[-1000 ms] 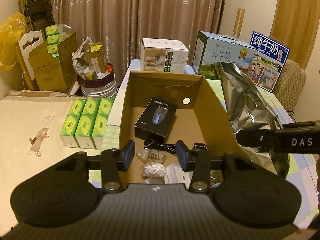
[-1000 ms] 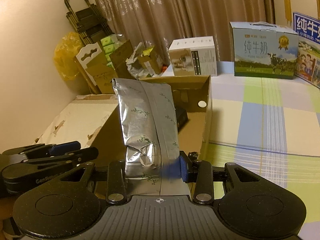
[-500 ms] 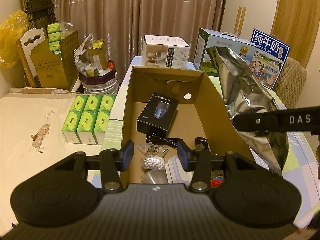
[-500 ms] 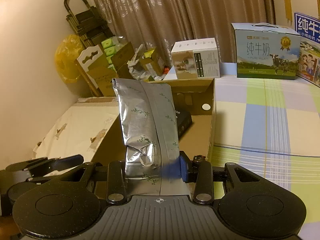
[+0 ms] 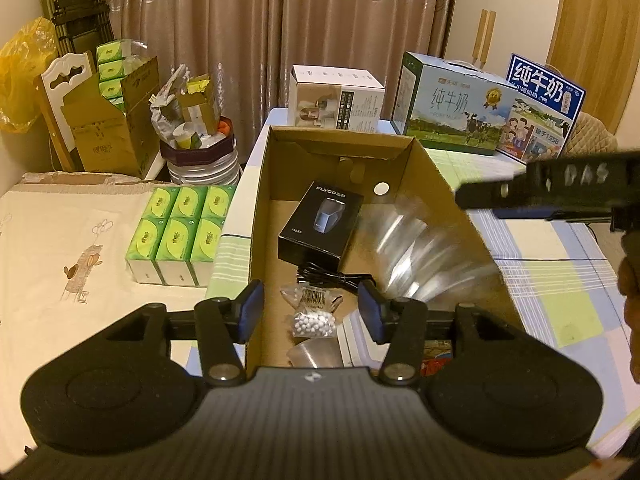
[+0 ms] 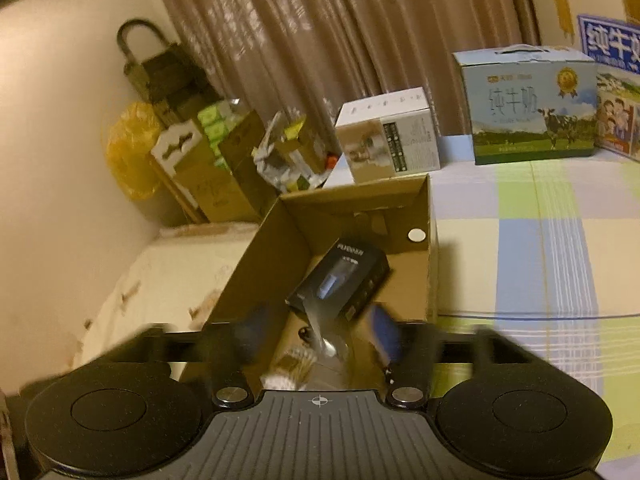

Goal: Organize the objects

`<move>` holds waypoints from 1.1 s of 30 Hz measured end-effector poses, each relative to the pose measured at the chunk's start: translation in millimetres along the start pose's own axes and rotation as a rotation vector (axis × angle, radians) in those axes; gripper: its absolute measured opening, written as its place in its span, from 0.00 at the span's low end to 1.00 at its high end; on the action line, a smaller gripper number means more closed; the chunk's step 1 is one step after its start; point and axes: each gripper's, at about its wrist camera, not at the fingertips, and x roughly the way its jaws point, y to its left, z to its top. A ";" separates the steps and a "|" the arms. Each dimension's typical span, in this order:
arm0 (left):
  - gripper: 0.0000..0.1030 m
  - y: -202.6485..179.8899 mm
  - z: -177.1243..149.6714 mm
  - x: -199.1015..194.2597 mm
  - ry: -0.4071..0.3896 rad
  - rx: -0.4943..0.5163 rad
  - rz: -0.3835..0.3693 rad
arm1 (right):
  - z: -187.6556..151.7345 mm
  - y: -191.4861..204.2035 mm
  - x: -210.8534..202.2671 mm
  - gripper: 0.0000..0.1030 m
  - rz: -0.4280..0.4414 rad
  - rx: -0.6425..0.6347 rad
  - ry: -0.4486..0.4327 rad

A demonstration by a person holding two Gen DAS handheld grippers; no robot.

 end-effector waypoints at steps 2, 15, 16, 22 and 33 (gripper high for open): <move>0.47 0.6 -1.1 1.3 0.002 -0.001 0.002 | -1.9 -4.7 -2.9 0.71 -0.001 0.007 -0.013; 0.81 -6.0 -22.6 -25.5 -0.014 -0.054 0.021 | -57.9 -24.7 -44.4 0.72 -0.038 0.027 0.051; 0.83 -6.7 -25.4 -30.0 -0.015 -0.062 0.022 | -62.4 -23.2 -48.8 0.73 -0.042 0.017 0.056; 0.97 -13.5 -40.7 -58.7 -0.038 -0.080 0.042 | -86.3 -7.7 -75.1 0.75 -0.068 -0.057 0.071; 0.99 -34.9 -66.1 -106.7 -0.079 -0.041 0.065 | -123.5 10.6 -118.4 0.76 -0.126 -0.106 0.041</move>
